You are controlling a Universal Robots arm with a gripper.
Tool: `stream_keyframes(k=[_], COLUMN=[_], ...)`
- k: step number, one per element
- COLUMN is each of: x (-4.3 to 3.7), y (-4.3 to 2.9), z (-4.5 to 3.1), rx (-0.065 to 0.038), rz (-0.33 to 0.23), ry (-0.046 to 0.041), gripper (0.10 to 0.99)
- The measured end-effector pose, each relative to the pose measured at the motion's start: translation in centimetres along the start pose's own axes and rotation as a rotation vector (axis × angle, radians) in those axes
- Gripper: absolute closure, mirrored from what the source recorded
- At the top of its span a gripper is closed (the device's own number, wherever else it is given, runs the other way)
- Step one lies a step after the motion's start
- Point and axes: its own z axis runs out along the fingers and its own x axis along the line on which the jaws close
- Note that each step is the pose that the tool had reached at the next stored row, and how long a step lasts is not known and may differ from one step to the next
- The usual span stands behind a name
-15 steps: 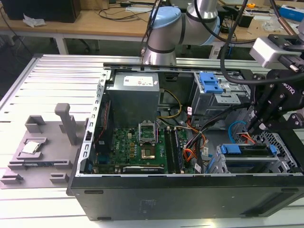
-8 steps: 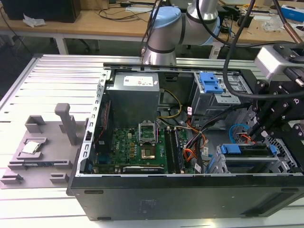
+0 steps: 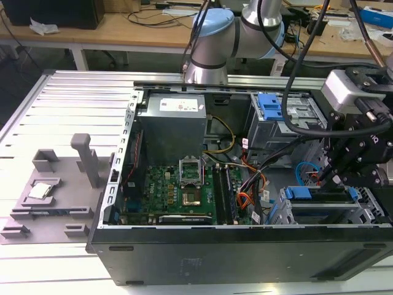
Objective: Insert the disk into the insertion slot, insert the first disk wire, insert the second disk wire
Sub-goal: 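Insert the second disk wire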
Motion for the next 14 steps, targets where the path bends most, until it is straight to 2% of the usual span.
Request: stream_keyframes(k=[14], x=[0.08], y=[-0.22], z=[0.96], rx=[0.0], rz=[0.0], ry=[-0.0001], gripper=[0.922])
